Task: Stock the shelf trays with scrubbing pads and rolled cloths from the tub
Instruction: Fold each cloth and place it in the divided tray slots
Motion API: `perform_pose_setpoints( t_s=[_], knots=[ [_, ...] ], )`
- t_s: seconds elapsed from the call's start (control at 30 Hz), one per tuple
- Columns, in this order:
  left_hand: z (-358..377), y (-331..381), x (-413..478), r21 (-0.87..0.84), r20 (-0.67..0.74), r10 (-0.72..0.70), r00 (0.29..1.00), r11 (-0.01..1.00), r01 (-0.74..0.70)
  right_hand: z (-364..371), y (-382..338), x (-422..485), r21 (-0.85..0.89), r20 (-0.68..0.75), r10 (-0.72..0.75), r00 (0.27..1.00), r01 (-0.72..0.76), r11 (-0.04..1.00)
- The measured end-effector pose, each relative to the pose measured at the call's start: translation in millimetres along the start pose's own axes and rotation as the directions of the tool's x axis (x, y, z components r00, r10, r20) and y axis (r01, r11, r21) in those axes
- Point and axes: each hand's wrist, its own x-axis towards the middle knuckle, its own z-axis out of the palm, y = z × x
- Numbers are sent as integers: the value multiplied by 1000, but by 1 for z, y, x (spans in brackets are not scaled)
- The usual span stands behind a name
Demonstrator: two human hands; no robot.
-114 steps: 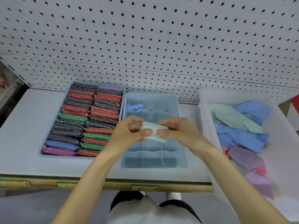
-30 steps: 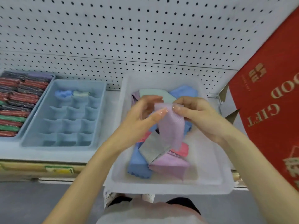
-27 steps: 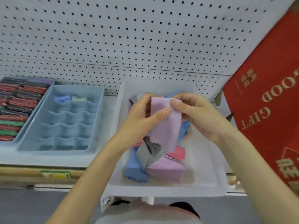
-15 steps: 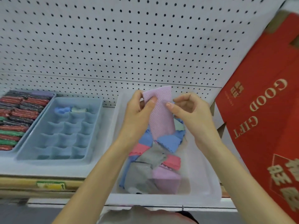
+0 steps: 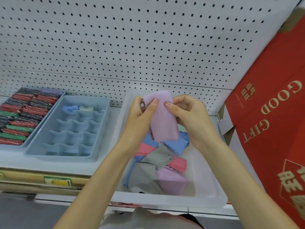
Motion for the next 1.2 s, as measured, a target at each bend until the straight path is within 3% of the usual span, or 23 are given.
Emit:
perform_pose_setpoints(
  t_s=[0.1, 0.17, 0.27, 0.37, 0.6, 0.8, 0.93, 1.03, 1.2],
  knots=[
    [-4, -4, -2, -98, 69, -130, 989, 986, 137, -1, -4, 0, 207, 135, 142, 981, -168, 964],
    [-8, -9, -3, -161, 163, -191, 968, 963, 217, -2, -5, 1, 326, 231, 272, 934, -338, 883],
    [-13, -18, -7, -222, 266, -259, 929, 921, 320, -6, -6, 3, 385, 333, 402, 853, -512, 768],
    [-16, -22, -8, -259, 315, -303, 899, 884, 388, -9, -1, 5, 422, 365, 447, 817, -573, 702],
    [-18, -23, -7, -308, 318, -406, 857, 810, 498, -10, 7, 1, 339, 421, 413, 808, -562, 754],
    [-20, -24, -8, -395, 345, -421, 839, 746, 537, -9, 19, -3, 249, 320, 337, 886, -422, 872],
    [-18, -28, -8, -422, 297, -445, 845, 732, 534, -3, 32, -13, 54, 216, 244, 945, -261, 964],
    [-18, -32, -10, -398, 281, -443, 852, 754, 523, -1, 40, -16, -103, 174, 200, 964, -184, 978],
    [-20, -34, -11, -390, 250, -426, 869, 777, 493, 1, 44, -13, 164, 265, 368, 891, -418, 894]
  ],
)
